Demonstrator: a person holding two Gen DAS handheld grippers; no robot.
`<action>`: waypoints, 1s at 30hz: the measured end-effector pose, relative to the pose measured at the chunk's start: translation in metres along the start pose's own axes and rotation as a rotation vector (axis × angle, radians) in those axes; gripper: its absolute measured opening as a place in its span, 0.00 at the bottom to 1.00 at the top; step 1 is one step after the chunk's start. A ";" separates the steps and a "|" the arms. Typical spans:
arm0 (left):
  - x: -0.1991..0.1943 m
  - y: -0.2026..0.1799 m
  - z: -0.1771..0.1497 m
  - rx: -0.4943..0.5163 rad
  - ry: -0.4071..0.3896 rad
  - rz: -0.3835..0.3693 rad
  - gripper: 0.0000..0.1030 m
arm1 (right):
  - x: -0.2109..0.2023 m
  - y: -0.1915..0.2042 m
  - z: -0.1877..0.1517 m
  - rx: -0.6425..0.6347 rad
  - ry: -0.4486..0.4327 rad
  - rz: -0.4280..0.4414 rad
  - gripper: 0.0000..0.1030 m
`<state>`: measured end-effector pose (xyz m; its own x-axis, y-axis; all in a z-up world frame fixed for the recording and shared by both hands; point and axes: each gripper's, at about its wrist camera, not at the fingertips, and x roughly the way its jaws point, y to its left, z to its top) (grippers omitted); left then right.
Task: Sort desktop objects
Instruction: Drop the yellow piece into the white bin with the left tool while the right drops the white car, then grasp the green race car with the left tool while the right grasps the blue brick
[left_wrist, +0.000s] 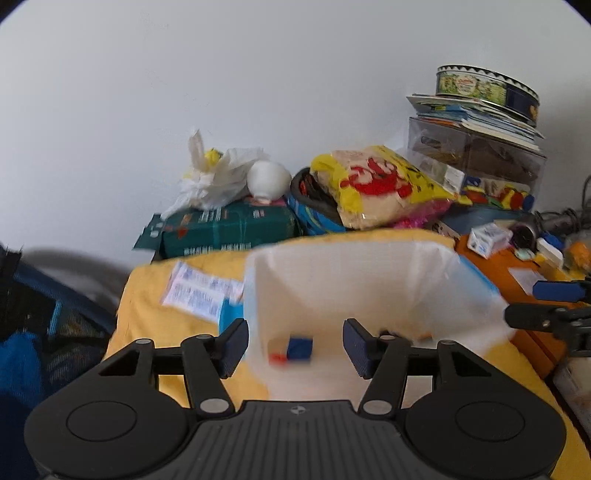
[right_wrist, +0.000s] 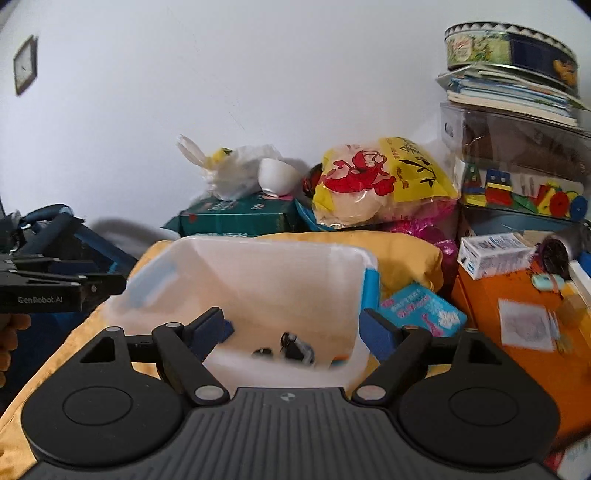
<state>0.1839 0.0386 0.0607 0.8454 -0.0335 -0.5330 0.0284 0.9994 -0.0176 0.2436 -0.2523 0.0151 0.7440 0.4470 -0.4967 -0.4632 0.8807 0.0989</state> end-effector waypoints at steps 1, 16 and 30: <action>-0.006 0.000 -0.010 -0.004 0.003 0.000 0.59 | -0.009 0.002 -0.010 -0.004 0.002 0.002 0.80; -0.055 -0.027 -0.150 0.032 0.177 -0.052 0.54 | -0.057 0.057 -0.163 -0.122 0.280 0.088 0.65; -0.027 -0.044 -0.163 -0.026 0.262 -0.108 0.45 | -0.057 0.073 -0.186 -0.172 0.327 0.087 0.56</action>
<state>0.0729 -0.0048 -0.0621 0.6718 -0.1422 -0.7269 0.0942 0.9898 -0.1065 0.0772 -0.2424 -0.1100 0.5184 0.4208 -0.7444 -0.6127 0.7900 0.0199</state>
